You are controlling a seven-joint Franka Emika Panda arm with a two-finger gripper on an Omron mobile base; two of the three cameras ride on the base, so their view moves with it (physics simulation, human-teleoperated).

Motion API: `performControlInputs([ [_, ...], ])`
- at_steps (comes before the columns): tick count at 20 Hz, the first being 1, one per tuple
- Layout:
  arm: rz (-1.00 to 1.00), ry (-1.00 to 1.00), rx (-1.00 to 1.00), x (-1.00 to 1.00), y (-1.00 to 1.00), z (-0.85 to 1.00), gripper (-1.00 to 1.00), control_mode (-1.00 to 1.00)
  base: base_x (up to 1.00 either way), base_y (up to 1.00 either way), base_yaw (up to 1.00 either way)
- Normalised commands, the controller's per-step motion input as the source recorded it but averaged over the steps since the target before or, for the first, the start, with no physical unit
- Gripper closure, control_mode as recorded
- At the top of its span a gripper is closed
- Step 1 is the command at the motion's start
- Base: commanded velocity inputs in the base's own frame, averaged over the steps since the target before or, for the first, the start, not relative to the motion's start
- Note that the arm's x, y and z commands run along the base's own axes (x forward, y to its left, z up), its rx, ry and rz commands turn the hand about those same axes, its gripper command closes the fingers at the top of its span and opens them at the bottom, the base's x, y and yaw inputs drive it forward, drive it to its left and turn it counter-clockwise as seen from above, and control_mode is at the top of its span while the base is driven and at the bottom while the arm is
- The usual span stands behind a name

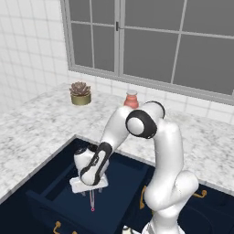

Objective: Pick the tongs from the drawer and place it on the counter.

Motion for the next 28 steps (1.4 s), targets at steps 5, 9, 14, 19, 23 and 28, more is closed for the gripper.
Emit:
performControlInputs([
  [5,0.00,-0.09,-0.14,0.12,0.57,-0.70,1.00,-1.00,0.00,0.00,0.00],
  [9,0.00,-0.05,-0.12,-0.09,0.62,-0.85,1.00,-1.00,0.00,0.00,0.00],
  [14,-0.03,-0.07,0.00,-0.64,-0.04,-0.05,1.00,-1.00,0.00,0.00,0.00],
  [19,-0.17,-0.16,0.00,-0.26,-0.64,1.00,1.00,-1.00,0.00,0.00,0.00],
  [23,-0.10,-0.26,0.01,-0.04,-0.94,1.00,1.00,-1.00,0.00,0.00,0.00],
  [28,-0.10,-0.13,0.06,0.05,-1.00,1.00,1.00,-1.00,0.00,0.00,0.00],
])
